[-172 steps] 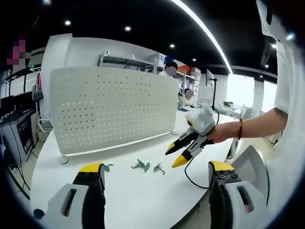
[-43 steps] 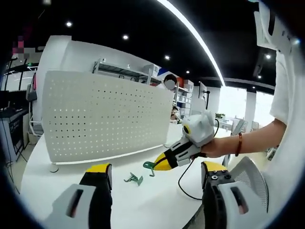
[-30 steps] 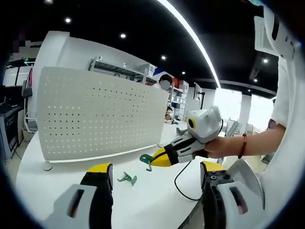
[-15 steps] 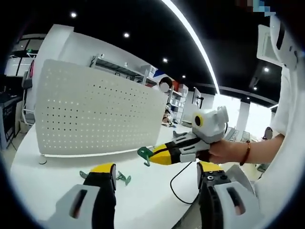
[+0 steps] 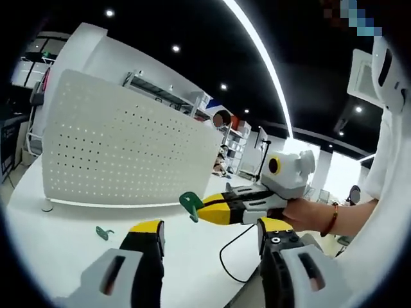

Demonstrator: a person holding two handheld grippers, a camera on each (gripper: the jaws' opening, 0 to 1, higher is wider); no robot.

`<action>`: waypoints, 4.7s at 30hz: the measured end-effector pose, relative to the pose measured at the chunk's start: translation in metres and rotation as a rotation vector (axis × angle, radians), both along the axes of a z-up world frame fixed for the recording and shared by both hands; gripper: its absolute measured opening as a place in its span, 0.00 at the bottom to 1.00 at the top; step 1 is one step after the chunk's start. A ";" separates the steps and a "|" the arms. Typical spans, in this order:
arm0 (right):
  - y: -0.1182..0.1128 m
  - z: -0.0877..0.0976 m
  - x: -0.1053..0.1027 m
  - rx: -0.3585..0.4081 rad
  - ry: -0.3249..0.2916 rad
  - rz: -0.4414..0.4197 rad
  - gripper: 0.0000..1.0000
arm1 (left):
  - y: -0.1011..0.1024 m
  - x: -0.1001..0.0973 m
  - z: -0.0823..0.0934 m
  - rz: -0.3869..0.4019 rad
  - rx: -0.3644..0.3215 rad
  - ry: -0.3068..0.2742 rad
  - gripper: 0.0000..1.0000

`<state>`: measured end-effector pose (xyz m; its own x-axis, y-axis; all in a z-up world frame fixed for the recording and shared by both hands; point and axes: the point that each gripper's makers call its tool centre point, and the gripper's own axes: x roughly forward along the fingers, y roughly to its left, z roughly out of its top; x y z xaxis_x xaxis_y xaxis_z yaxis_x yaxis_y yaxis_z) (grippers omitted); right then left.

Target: Insert the hook assembly into the mounting plate slot until the hook locks in place.

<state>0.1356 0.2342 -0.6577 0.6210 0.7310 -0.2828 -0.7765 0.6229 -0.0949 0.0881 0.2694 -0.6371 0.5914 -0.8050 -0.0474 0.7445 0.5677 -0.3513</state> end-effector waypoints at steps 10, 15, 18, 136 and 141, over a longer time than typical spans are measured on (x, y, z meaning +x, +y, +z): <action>0.007 0.010 -0.004 0.039 -0.020 0.017 0.02 | -0.006 -0.001 0.003 -0.013 -0.056 0.040 0.53; 0.012 0.014 -0.008 0.069 -0.024 0.031 0.02 | -0.009 -0.003 0.001 -0.025 -0.063 0.065 0.49; 0.015 0.015 -0.010 0.074 -0.030 0.036 0.02 | -0.009 -0.001 0.003 -0.018 -0.079 0.075 0.47; -0.035 0.011 -0.004 0.112 -0.030 -0.087 0.48 | 0.056 0.084 0.044 0.451 0.115 -0.050 0.02; -0.041 0.013 -0.008 0.110 -0.032 -0.087 0.48 | 0.058 0.091 0.047 0.473 0.142 -0.053 0.02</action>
<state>0.1276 0.1931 -0.6442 0.6910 0.6993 -0.1832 -0.7166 0.6959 -0.0466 0.1794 0.3271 -0.5902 0.8947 -0.4359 -0.0971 0.4089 0.8870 -0.2144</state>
